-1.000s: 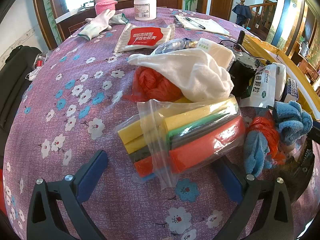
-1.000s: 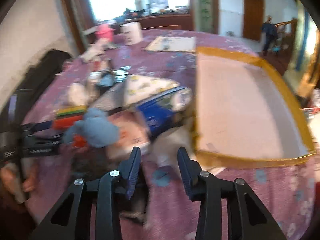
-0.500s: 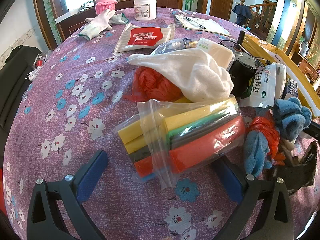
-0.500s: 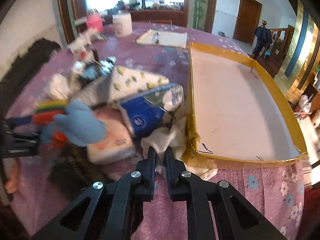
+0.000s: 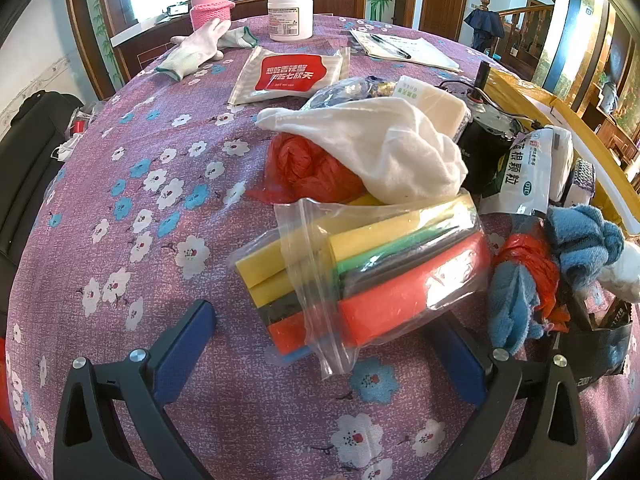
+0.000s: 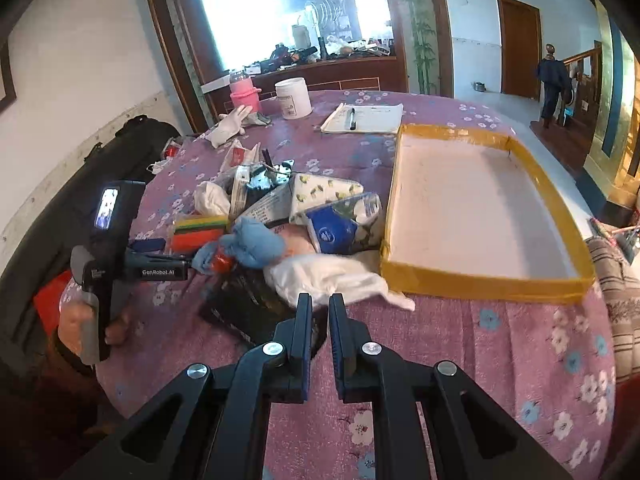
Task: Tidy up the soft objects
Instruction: 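Close the right tool on the white cloth, then lift the white cloth with the right tool while the left tool grasps the bagged sponge strips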
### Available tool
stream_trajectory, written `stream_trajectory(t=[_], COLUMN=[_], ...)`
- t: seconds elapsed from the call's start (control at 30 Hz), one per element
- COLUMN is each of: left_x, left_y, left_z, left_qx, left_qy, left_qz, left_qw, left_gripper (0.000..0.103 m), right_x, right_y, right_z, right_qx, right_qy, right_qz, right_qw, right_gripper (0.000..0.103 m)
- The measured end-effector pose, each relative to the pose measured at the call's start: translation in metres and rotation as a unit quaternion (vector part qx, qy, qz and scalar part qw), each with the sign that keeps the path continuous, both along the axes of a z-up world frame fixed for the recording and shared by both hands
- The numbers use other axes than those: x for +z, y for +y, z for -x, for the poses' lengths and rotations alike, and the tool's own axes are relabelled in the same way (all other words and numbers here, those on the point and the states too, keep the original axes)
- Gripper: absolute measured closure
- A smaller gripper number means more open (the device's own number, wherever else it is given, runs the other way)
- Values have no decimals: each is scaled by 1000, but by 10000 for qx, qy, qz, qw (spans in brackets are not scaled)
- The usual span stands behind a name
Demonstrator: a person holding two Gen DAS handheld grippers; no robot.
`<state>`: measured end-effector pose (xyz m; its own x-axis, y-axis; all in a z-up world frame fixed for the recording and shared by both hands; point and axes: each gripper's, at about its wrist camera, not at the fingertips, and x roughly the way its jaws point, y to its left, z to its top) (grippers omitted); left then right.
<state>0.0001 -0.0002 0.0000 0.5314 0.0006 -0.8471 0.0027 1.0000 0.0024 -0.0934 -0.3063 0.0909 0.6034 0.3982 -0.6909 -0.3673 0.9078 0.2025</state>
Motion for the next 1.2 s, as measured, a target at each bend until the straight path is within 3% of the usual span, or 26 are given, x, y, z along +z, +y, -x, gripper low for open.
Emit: stream_trajectory(t=[0.03,0.07,0.1,0.13,0.17,0.23,0.33,0.37,0.4,0.47,0.53,0.6,0.7,0.83,0.93,1.07,1.17,1.2], left_x=[0,0,0,0,0,0,0,0,0,0,0,0,0,0,0,5,17,22], left_y=[0,0,0,0,0,0,0,0,0,0,0,0,0,0,1,5,7,7], left_z=[0,0,0,0,0,0,0,0,0,0,0,0,0,0,0,11,25,25], left_qx=[0,0,1,0,0,0,0,0,0,0,0,0,1,1,-47,-284,-534,-644], left_qy=[0,0,0,0,0,0,0,0,0,0,1,1,4,3,12,225,16,-57], left_qz=[1,1,1,1,1,1,1,1,1,0,1,0,-1,2,-17,172,176,50], left_qw=[10000,10000,10000,10000,10000,10000,10000,10000,10000,10000,10000,10000,10000,10000,10000,9992,9984,9979], left_gripper=[0,0,0,0,0,0,0,0,0,0,0,0,0,0,0,0,0,0], right_x=[-2,-4,-4,-5,-4,-2,-7,-12,-17,-38,-58,-69,-52,-14,-14,-39,-51,-48], right_y=[0,3,6,12,16,25,38,41,42,42,37,36,31,14,0,-15,-23,-25], right_z=[-2,-5,-7,-12,-13,-18,-33,-40,-46,-65,-78,-78,-59,-18,-5,-16,-21,-18], right_qx=[-17,-7,2,14,31,121,368,386,361,166,171,54,42,161,145,26,11,88], right_qy=[0,3,-14,-104,-240,-451,-302,-226,-145,296,741,827,380,-663,-847,-617,-402,-589], right_qz=[-30,-32,-13,58,107,246,277,279,342,465,152,82,-88,-702,-1139,-1627,-1890,-1995], right_qw=[10000,10000,10000,9999,9996,9986,9985,9986,9987,9983,9970,9965,9992,9952,9898,9847,9812,9781], right_gripper=[84,56,19,9,7,7,9,20,39,50,67,81,83,83,83,83,83,83])
